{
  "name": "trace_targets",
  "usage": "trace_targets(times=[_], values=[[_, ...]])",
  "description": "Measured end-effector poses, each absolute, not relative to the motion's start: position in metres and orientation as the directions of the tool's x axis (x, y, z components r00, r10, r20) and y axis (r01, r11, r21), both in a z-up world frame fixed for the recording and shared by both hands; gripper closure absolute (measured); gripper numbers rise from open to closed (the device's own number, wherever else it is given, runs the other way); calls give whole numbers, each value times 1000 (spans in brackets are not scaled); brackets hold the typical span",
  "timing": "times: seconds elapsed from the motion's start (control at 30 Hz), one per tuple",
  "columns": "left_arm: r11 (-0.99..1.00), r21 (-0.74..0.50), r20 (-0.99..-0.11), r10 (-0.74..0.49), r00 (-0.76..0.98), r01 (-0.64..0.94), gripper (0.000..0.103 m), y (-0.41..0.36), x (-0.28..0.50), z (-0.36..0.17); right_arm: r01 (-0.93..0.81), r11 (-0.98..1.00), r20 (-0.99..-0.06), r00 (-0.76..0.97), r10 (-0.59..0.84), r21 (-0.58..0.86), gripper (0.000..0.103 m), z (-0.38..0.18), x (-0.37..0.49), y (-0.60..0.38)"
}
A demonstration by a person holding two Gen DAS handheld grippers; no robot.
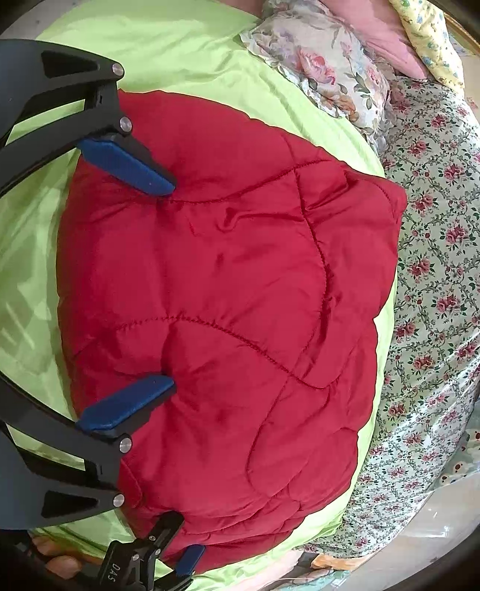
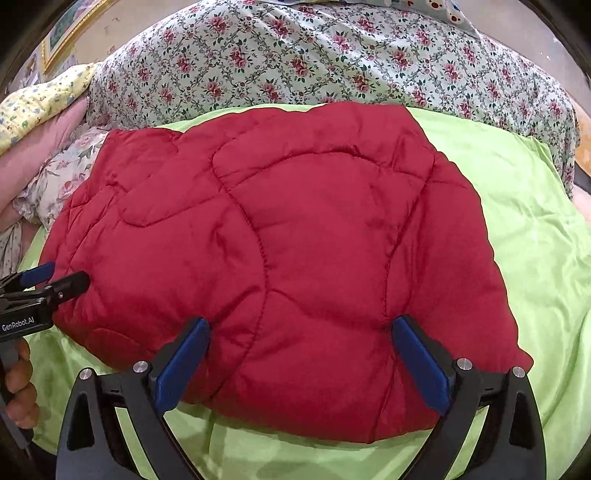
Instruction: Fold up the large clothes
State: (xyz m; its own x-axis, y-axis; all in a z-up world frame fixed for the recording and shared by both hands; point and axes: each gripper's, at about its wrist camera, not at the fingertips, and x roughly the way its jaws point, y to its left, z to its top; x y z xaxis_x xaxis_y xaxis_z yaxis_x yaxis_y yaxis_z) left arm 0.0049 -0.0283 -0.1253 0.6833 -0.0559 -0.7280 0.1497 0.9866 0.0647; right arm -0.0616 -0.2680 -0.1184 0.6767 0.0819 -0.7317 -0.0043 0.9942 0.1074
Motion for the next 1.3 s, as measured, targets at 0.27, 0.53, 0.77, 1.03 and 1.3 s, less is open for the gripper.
trace_targets(times=[0.27, 0.53, 0.77, 1.03, 1.3], values=[[986, 67, -726, -55, 685, 151, 3, -27, 7, -127, 0, 996, -727, 683, 69, 94, 2, -121, -61, -265], [987, 73, -729, -45, 683, 143, 0, -28, 9, -130, 12, 994, -721, 689, 72, 111, 4, -114, -68, -267], [989, 39, -721, -69, 689, 140, 0, -20, -7, -119, -4, 988, -671, 734, 106, 153, 2, -89, -95, -270], [989, 17, -737, -85, 670, 144, 0, -11, -30, -120, -37, 984, -702, 697, 149, 172, 2, -93, -104, -268], [984, 42, -730, -89, 677, 174, 0, -11, -65, -115, -54, 980, -743, 645, 180, 190, 2, -103, -120, -264]])
